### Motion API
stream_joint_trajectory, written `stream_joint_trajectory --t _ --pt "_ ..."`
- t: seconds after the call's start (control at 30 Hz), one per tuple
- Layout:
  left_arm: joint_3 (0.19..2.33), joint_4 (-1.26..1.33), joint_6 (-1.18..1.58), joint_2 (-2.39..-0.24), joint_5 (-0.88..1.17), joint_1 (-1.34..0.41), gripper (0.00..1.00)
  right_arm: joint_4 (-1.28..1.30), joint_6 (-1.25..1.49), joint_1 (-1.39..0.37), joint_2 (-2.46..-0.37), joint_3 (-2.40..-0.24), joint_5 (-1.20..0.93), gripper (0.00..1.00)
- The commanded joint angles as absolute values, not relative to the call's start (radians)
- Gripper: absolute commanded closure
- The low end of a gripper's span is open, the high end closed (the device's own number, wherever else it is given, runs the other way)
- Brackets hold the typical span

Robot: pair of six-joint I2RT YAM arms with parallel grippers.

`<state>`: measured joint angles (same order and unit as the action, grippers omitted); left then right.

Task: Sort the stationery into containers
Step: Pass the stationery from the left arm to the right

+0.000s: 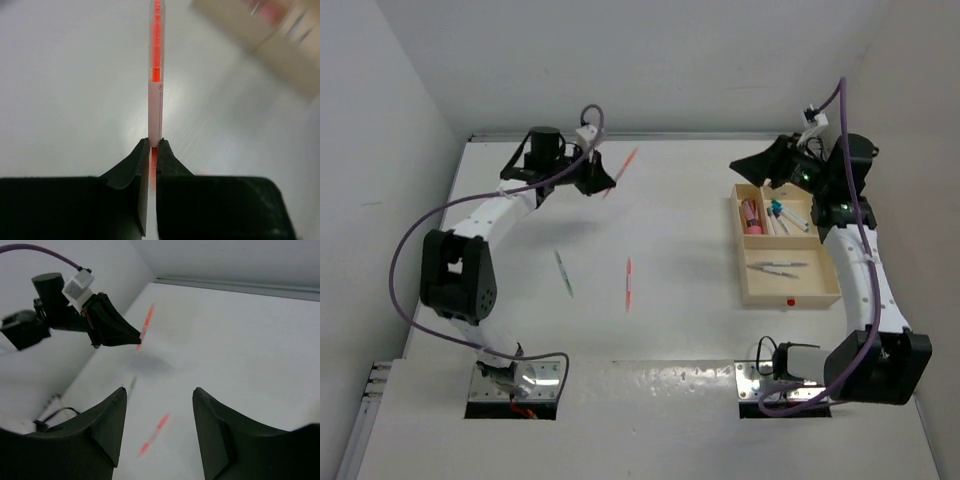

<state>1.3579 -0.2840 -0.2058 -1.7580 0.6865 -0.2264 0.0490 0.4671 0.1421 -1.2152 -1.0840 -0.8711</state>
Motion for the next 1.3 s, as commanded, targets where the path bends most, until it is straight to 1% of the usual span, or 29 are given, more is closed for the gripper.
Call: stream_joint_trajectory --t 0.0,0.03,0.07,0.1,0.17,0.2,0.3,0.43,0.63,0.7,0.8,0.83,0.9,0.93,1.0,1.03,1.07,1.1,1.13,1.17,1.23,1.27 --pt "1.291 0.21 0.337 -1.576 0.963 -0.261 1.0 -0.271 0.837 0.055 -1.252 -1.118 -0.836 0.45" --pt "1.269 0.286 0.423 -1.563 0.977 -0.267 1.0 -0.291 0.898 0.01 -1.262 -1.13 -0.821 0.45" --pt "1.249 0.366 0.566 -1.556 0.989 -0.275 1.0 -0.326 0.919 -0.03 -1.284 -1.146 -0.81 0.44" --pt "1.227 0.499 0.627 -1.546 1.014 -0.29 1.0 -0.339 0.957 -0.055 -1.298 -1.178 -0.787 0.44" --pt "1.212 0.615 0.798 -1.545 1.031 -0.31 1.0 -0.36 0.98 -0.127 -1.348 -1.242 -0.769 0.43" --pt "1.198 0.727 0.845 -1.542 1.031 -0.316 1.0 -0.364 0.994 -0.147 -1.367 -1.265 -0.761 0.43" --pt "1.187 0.84 0.963 -1.534 1.031 -0.333 1.0 -0.371 1.002 -0.207 -1.42 -1.34 -0.736 0.43" --pt "1.193 0.799 0.928 -1.514 1.048 -0.35 1.0 -0.387 0.997 -0.255 -1.453 -1.385 -0.721 0.44" --pt "1.19 0.761 0.884 -1.5 1.054 -0.371 1.0 -0.351 0.943 -0.282 -1.459 -1.381 -0.704 0.51" --pt "1.19 0.758 0.881 -1.502 1.054 -0.374 1.0 -0.344 0.928 -0.288 -1.46 -1.379 -0.706 0.52" --pt "1.195 0.752 0.881 -1.505 1.054 -0.379 1.0 -0.334 0.916 -0.295 -1.465 -1.381 -0.704 0.58" --pt "1.196 0.747 0.881 -1.505 1.054 -0.38 1.0 -0.337 0.916 -0.295 -1.465 -1.382 -0.707 0.64" --pt "1.198 0.742 0.879 -1.503 1.052 -0.38 1.0 -0.339 0.911 -0.299 -1.465 -1.384 -0.707 0.72" --pt "1.197 0.735 0.873 -1.505 1.051 -0.38 1.0 -0.339 0.902 -0.299 -1.468 -1.385 -0.71 0.8" --pt "1.204 0.71 0.844 -1.505 1.048 -0.382 0.98 -0.322 0.887 -0.301 -1.468 -1.39 -0.722 0.88" --pt "1.209 0.665 0.824 -1.506 1.042 -0.38 0.93 -0.313 0.867 -0.301 -1.468 -1.397 -0.727 0.94" --pt "1.227 0.634 0.802 -1.508 1.042 -0.382 0.83 -0.304 0.855 -0.301 -1.465 -1.397 -0.732 0.98" --pt "1.235 0.565 0.752 -1.509 1.035 -0.377 0.58 -0.282 0.841 -0.295 -1.456 -1.399 -0.745 1.0" --pt "1.242 0.527 0.729 -1.511 1.028 -0.373 0.44 -0.272 0.815 -0.293 -1.453 -1.397 -0.752 1.0" --pt "1.249 0.488 0.706 -1.511 1.017 -0.368 0.27 -0.261 0.798 -0.282 -1.445 -1.394 -0.759 1.0" --pt "1.269 0.366 0.626 -1.512 0.968 -0.348 0.2 -0.213 0.732 -0.258 -1.422 -1.382 -0.785 1.0" --pt "1.279 0.33 0.58 -1.522 0.96 -0.324 0.15 -0.16 0.7 -0.246 -1.411 -1.378 -0.807 1.0"
